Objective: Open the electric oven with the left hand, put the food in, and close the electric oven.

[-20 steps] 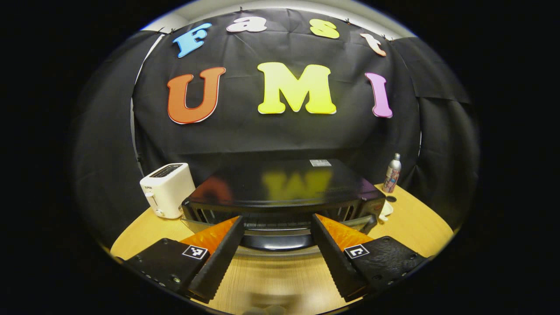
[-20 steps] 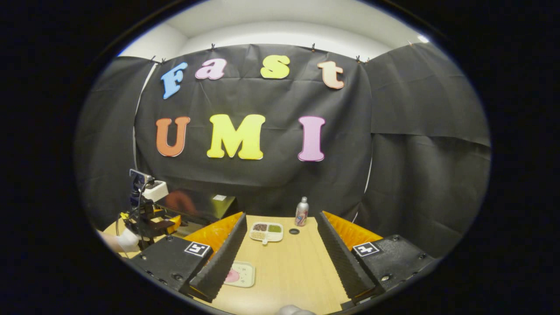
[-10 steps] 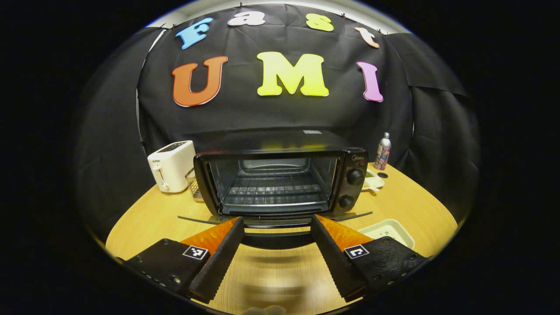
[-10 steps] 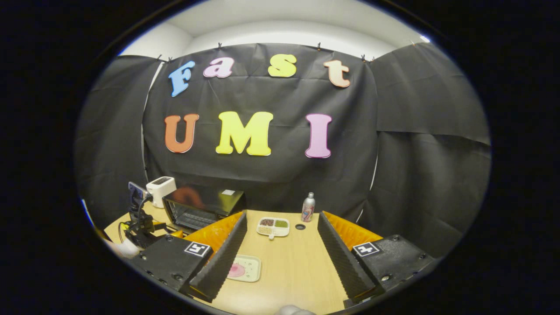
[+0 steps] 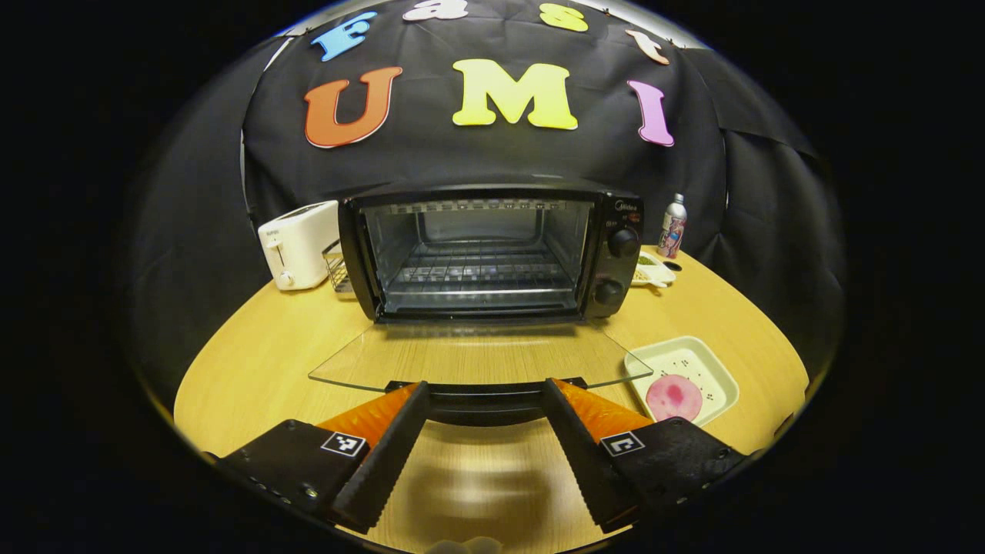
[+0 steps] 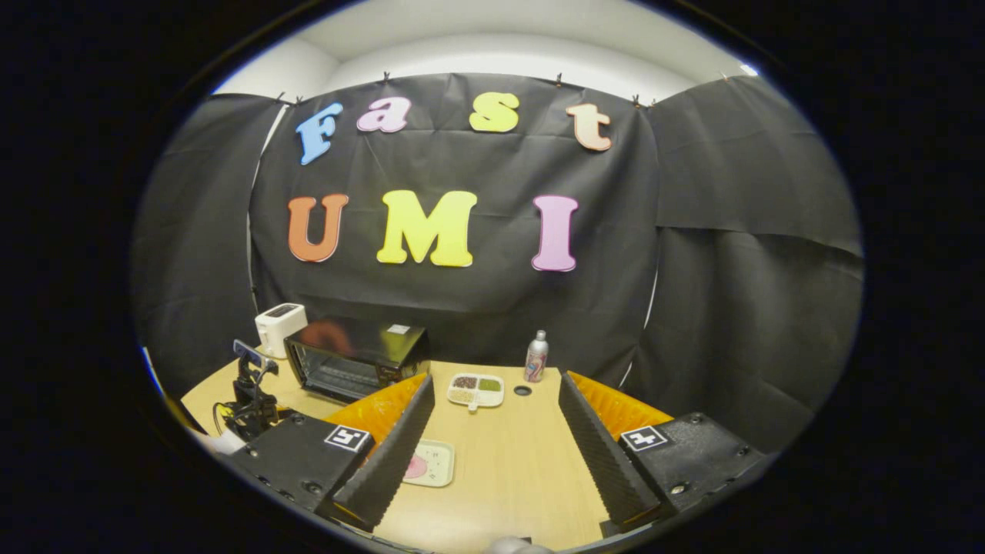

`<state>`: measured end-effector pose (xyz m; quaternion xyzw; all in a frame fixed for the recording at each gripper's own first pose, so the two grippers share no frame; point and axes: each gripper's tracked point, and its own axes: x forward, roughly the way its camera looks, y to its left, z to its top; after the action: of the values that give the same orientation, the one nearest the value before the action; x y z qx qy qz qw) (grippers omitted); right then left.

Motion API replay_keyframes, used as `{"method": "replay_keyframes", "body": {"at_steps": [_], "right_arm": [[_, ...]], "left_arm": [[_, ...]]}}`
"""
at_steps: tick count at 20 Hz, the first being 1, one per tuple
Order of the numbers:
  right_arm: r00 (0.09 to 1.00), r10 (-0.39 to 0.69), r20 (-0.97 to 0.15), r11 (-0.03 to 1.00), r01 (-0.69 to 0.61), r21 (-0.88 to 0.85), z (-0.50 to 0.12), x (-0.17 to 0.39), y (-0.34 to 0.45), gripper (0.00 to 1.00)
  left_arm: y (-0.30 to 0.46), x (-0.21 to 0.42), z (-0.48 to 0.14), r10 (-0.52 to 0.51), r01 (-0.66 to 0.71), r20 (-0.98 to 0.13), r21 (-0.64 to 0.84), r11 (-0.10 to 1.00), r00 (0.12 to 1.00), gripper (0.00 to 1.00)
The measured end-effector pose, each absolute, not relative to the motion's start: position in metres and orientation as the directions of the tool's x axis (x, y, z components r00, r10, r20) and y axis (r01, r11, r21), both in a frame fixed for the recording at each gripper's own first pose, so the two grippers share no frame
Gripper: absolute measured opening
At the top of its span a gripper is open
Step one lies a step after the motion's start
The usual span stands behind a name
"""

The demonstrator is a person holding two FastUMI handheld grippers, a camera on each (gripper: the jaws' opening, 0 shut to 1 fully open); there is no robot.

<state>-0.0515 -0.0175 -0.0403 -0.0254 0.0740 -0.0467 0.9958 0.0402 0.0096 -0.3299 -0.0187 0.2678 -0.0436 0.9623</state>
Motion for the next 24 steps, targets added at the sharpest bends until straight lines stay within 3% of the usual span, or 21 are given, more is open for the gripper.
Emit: {"method": "replay_keyframes", "body": {"at_steps": [14, 24], "right_arm": [[0.971, -0.123, -0.203, 0.991, 0.109, -0.077, -0.067, -0.044, -0.021, 1.00], [0.918, -0.052, -0.394, 0.999, 0.049, -0.019, -0.164, -0.016, -0.020, 1.00]], "left_arm": [[0.007, 0.040, -0.370, -0.099, 0.059, -0.642, -0.084, 0.995, 0.760, 0.95], [0.023, 0.010, -0.308, -0.043, 0.027, -0.517, -0.039, 0.999, 0.855, 0.97]]}}
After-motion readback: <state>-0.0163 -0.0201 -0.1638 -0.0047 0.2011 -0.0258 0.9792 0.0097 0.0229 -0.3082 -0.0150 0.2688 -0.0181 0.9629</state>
